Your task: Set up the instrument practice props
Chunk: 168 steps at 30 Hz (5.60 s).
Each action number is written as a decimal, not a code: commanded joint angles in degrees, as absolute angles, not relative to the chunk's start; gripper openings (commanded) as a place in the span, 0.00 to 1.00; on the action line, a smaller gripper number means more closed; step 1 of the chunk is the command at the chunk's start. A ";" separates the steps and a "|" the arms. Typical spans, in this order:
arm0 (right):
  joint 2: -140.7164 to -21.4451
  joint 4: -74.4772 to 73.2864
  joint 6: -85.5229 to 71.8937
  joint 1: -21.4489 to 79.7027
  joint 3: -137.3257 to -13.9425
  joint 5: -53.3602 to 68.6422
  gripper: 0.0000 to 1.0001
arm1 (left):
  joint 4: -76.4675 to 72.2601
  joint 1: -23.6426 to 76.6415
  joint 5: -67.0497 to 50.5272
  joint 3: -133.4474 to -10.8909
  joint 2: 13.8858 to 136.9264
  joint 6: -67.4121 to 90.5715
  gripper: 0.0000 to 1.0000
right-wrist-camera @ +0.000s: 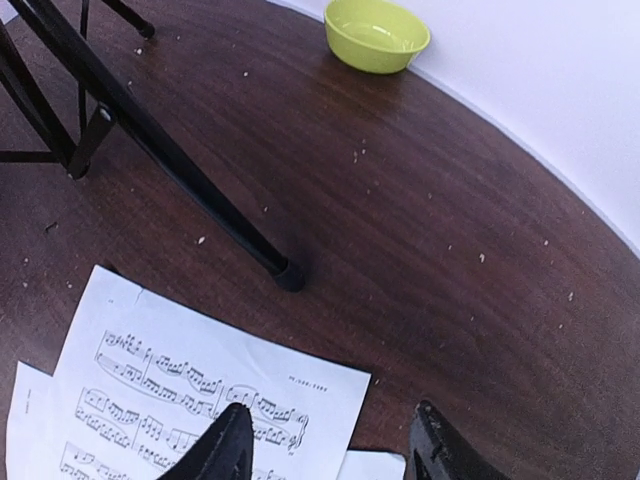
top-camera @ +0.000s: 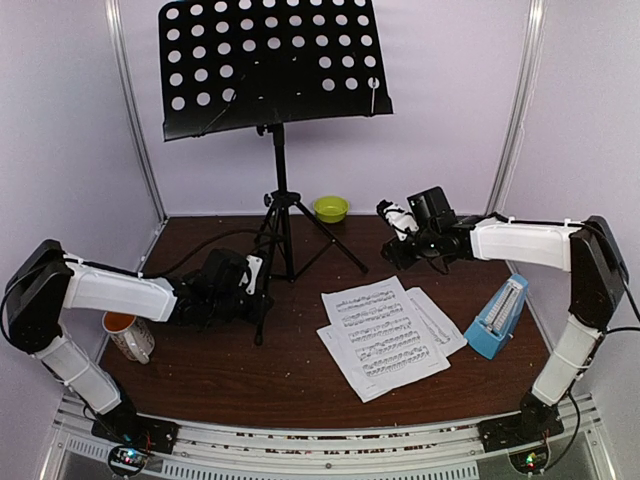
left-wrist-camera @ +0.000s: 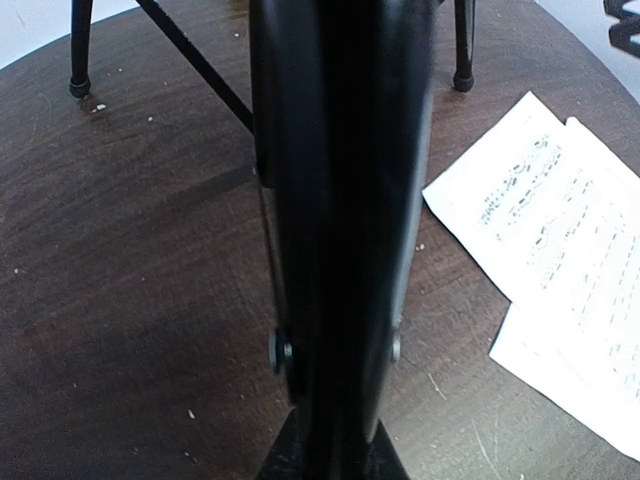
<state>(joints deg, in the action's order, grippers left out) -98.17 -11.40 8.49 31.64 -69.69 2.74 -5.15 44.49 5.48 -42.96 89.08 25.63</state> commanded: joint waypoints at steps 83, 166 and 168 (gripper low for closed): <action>-106.66 -32.23 -6.79 21.22 -71.96 23.42 0.00 | 5.97 61.00 6.16 -36.03 86.70 35.72 0.14; -42.49 -27.44 0.84 57.50 -59.59 8.67 1.00 | 10.24 59.91 -16.03 -69.69 65.64 5.52 0.00; -39.57 -27.19 1.11 57.19 -57.25 7.64 1.00 | 9.38 58.49 -17.91 -69.22 64.19 7.30 0.00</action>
<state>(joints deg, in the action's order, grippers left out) -43.62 -30.15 2.79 57.93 -60.71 11.22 14.39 60.62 -13.45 -70.94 66.78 2.11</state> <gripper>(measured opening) 0.999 0.007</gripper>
